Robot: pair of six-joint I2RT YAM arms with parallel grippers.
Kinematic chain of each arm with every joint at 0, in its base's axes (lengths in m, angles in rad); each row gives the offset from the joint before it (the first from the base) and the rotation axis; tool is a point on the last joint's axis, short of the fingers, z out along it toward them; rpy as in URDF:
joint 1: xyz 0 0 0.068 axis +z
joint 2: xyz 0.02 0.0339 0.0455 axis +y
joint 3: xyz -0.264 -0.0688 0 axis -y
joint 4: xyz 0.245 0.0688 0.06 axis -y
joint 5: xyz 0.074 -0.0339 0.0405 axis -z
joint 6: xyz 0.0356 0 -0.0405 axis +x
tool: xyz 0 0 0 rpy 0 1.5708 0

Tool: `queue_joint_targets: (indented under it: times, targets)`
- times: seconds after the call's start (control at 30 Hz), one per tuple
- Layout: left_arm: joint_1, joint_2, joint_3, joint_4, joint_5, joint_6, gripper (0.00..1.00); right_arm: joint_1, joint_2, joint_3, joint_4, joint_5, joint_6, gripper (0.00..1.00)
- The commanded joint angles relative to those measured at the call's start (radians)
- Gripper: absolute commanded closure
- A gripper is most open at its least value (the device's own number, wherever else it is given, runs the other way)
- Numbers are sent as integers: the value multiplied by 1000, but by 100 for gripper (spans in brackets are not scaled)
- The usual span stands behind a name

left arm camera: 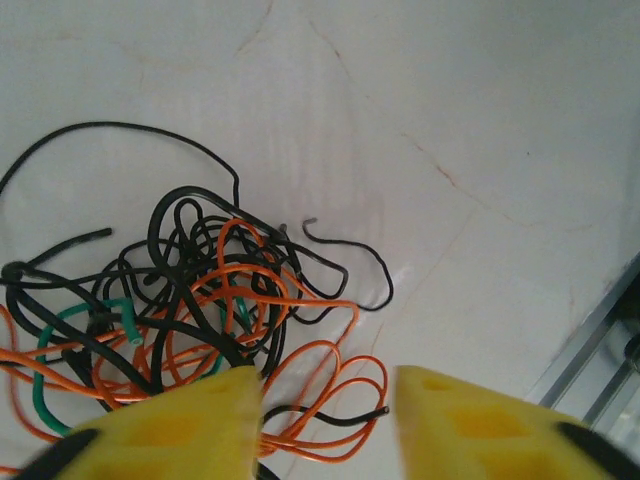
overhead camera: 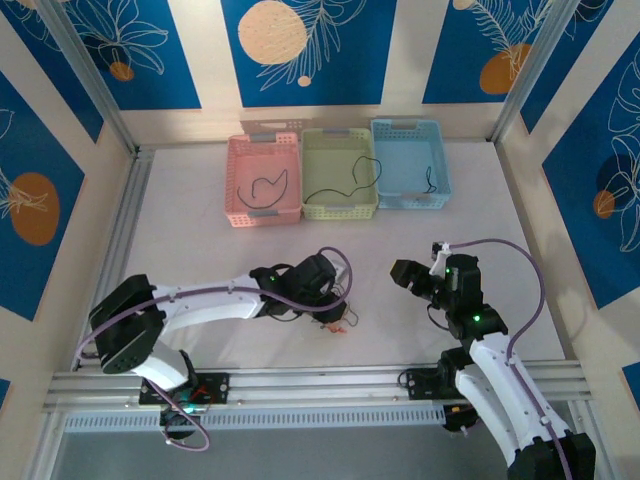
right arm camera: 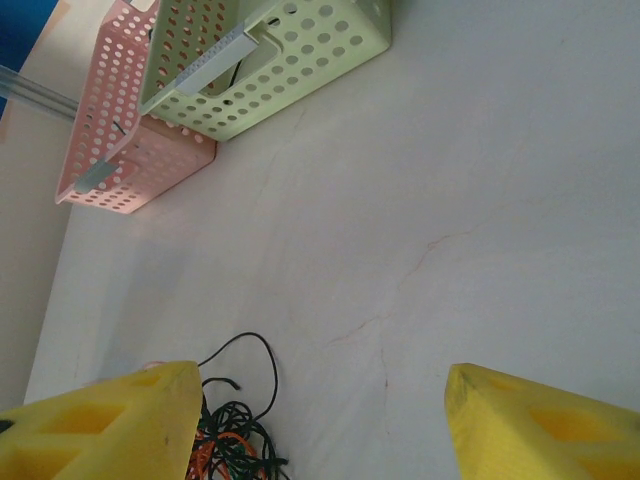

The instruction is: Untangle the cables

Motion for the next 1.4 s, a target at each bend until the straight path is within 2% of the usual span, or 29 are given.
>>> queue_joint_targets:
  times: [0.0, 0.17, 0.33, 0.4, 0.57, 0.67, 0.93, 1.27, 1.37]
  targets:
    - [3, -58, 20, -31, 21, 30, 50, -8, -3, -20, 16, -25, 10, 34]
    - [4, -167, 2, -83, 0, 27, 44, -11, 3, -17, 21, -48, 4, 34]
    - [41, -294, -96, -103, -26, -46, 43, 30, 16, 1, 44, -143, -12, 37]
    - [68, -336, -139, -109, -29, -73, 42, 101, 54, 19, 66, -158, -17, 37]
    - [150, -403, -246, -83, -11, -124, 42, 362, 283, 178, -7, -51, -104, 39]
    - [208, -431, -308, -30, 38, -156, 42, 437, 452, 280, -54, -23, -155, 41]
    - [248, -446, -362, 12, 80, -165, 43, 447, 790, 490, -143, -54, -248, 44]
    - [259, -452, -400, 40, 88, -166, 43, 462, 951, 593, -243, -73, -346, 48]
    - [262, -447, -403, 45, 90, -166, 43, 463, 985, 603, -255, -83, -358, 53]
